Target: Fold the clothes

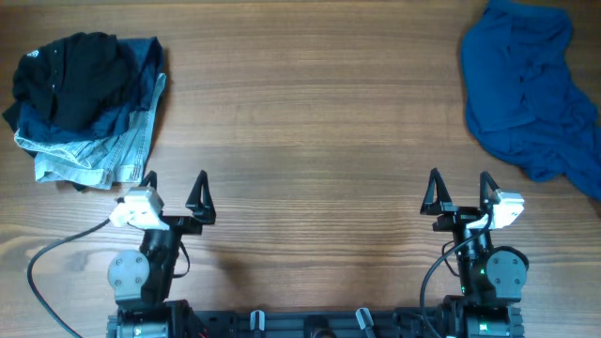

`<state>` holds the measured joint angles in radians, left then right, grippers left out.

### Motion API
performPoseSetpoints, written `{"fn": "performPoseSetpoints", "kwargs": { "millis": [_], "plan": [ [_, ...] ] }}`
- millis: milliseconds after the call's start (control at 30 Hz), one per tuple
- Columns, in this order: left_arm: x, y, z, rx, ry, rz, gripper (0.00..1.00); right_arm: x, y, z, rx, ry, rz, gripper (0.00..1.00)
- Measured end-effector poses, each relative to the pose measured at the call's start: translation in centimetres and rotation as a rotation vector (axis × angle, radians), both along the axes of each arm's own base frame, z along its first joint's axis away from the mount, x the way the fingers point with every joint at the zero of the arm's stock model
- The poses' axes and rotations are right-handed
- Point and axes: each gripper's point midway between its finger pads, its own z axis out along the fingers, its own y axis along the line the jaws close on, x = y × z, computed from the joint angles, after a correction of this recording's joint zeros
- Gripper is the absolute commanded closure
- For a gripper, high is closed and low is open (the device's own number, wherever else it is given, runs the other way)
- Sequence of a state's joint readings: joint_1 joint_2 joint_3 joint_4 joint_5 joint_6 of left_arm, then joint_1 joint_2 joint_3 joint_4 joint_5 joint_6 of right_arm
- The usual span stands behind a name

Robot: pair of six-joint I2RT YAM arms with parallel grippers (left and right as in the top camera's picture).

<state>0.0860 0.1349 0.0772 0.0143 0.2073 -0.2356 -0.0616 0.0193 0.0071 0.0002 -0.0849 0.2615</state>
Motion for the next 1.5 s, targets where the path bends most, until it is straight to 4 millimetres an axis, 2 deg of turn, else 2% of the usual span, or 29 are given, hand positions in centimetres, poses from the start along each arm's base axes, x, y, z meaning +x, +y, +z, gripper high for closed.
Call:
{"fn": "performPoseSetpoints", "kwargs": {
  "millis": [100,433,600,667,833,1000,1500],
  "plan": [
    [-0.3,0.0,-0.2,-0.003,0.001,0.0,0.0,0.0,0.0,0.0,0.0,0.0,0.0,0.0],
    [-0.9,-0.1,1.2,0.002,-0.065,-0.001,0.0,0.0,0.0,0.0,0.0,0.0,0.0,0.0],
    [-0.9,-0.1,1.3,0.003,-0.071,0.0,0.0,0.0,0.0,0.0,0.0,0.0,0.0,0.0],
    [-0.8,-0.1,1.0,0.002,-0.065,0.0,0.0,0.0,0.0,0.0,0.0,0.0,0.0,0.0],
    [-0.5,-0.1,-1.3,-0.002,-0.015,-0.001,0.0,0.0,0.0,0.0,0.0,0.0,0.0,0.0],
    [-0.5,-0.1,-2.2,-0.005,0.015,0.0,0.0,0.0,0.0,0.0,0.0,0.0,0.0,0.0],
    [-0.6,-0.1,-2.1,-0.005,0.014,-0.001,0.0,0.0,0.0,0.0,0.0,0.0,0.0,0.0]
  ]
}}
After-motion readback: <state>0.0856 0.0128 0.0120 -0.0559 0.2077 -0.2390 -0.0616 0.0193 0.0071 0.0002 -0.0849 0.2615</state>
